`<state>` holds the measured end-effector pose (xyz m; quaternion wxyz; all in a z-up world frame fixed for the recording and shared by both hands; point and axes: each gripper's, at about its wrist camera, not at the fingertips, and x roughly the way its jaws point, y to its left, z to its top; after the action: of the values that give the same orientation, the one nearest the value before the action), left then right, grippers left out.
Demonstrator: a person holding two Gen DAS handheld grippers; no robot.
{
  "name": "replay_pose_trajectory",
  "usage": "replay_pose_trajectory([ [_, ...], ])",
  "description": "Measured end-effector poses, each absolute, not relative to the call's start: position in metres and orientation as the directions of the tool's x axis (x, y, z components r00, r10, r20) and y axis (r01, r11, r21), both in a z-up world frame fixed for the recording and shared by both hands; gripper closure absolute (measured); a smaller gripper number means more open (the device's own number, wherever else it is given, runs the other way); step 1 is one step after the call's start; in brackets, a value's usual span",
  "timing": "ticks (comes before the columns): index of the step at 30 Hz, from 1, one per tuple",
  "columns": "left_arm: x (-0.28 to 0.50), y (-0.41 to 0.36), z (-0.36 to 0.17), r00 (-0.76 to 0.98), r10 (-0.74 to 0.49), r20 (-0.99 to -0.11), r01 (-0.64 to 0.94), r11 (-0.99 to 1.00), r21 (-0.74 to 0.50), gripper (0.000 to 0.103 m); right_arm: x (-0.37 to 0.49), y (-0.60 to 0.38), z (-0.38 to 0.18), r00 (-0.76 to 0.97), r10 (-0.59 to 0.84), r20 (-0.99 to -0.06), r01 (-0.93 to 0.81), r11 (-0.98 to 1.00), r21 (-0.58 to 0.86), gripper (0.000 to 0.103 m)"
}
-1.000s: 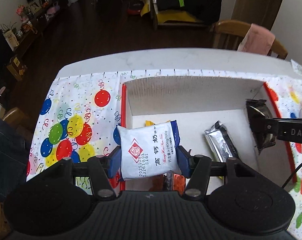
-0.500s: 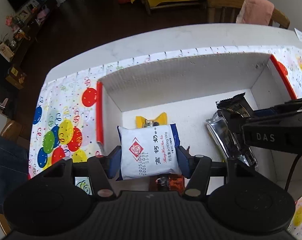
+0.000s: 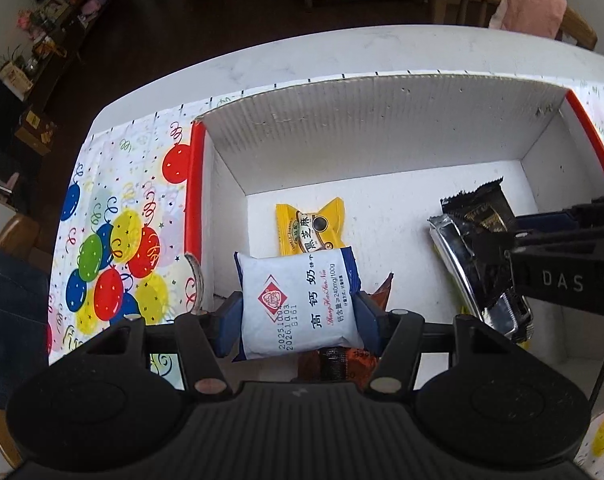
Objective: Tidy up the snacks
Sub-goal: 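Open both tools to drop the packets in the box and withdraw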
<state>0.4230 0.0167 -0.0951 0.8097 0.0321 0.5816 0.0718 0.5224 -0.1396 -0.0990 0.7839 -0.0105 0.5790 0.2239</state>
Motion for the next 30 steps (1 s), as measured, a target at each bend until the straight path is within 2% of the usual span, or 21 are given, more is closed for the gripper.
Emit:
replay_pose_trajectory([
  [14, 0.398, 0.027, -0.056, 0.433, 0.093, -0.897, -0.13, 0.991, 0.039, 0.044, 0.492, -0.155, -0.048, 0.301, 0.428, -0.852, -0.431, 0.858, 0.279, 0.067],
  [30, 0.319, 0.038, -0.011, 0.553, 0.001, -0.833, -0.042, 0.999, -0.027, 0.044, 0.405, -0.172, -0.005, 0.41, 0.438, -0.8, -0.378, 0.88, 0.288, 0.061],
])
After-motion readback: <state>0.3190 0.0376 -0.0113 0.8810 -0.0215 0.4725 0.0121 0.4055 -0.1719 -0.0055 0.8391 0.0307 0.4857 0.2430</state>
